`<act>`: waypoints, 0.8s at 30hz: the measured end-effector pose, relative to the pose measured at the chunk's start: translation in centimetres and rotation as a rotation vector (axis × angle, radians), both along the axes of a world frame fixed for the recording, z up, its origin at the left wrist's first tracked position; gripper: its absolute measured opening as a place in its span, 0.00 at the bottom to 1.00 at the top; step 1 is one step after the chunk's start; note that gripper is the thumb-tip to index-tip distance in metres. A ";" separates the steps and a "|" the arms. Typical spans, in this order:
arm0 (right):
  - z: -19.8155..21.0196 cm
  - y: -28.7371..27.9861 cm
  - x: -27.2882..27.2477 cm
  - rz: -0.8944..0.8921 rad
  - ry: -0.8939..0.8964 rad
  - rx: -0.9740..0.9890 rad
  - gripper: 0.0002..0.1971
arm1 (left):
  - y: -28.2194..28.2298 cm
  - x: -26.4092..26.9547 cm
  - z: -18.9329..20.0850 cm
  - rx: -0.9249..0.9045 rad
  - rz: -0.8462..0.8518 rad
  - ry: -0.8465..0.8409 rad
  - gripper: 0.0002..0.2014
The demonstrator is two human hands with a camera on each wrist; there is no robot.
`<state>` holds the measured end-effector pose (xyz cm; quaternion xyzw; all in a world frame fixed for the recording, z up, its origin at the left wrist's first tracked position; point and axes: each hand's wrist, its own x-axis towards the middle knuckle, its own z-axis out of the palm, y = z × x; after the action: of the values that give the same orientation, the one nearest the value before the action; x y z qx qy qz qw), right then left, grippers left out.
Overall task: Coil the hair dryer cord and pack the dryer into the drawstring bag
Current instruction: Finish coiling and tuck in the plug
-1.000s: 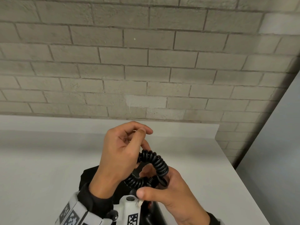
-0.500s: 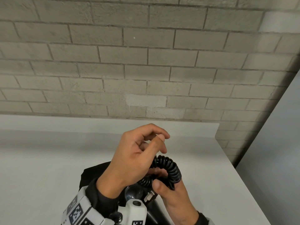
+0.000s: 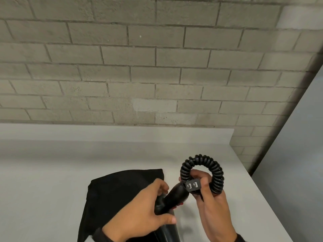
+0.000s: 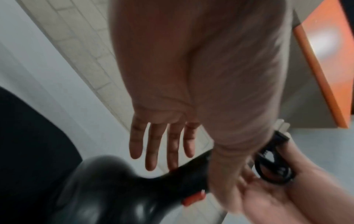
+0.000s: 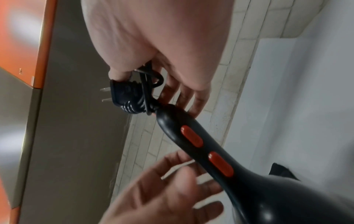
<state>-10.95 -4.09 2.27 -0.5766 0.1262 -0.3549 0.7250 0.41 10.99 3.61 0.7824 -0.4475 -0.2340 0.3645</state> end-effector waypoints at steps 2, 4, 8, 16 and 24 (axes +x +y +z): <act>-0.1 -0.8 -0.9 -0.062 -0.007 -0.008 0.32 | -0.8 -0.4 -0.9 -0.042 0.029 -0.025 0.17; -0.1 -1.8 -1.9 -0.120 -0.008 -0.009 0.33 | -1.4 -0.4 -1.3 -0.115 0.051 -0.018 0.13; -1.0 -3.3 -3.9 -0.203 0.014 0.059 0.37 | -2.9 -0.6 -1.7 0.038 -0.095 -0.103 0.27; -2.5 -3.7 -7.3 -0.406 0.037 0.173 0.40 | -6.6 -2.2 -2.9 0.142 -0.225 -0.486 0.22; -6.1 -3.3 -10.3 -0.497 0.190 0.477 0.17 | -11.0 -0.7 -1.7 0.222 -0.435 -0.877 0.22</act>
<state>-21.28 -7.36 -3.78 -0.3734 0.4087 -0.4257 0.7158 -0.24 -0.05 1.96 0.7298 -0.6836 0.0004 -0.0006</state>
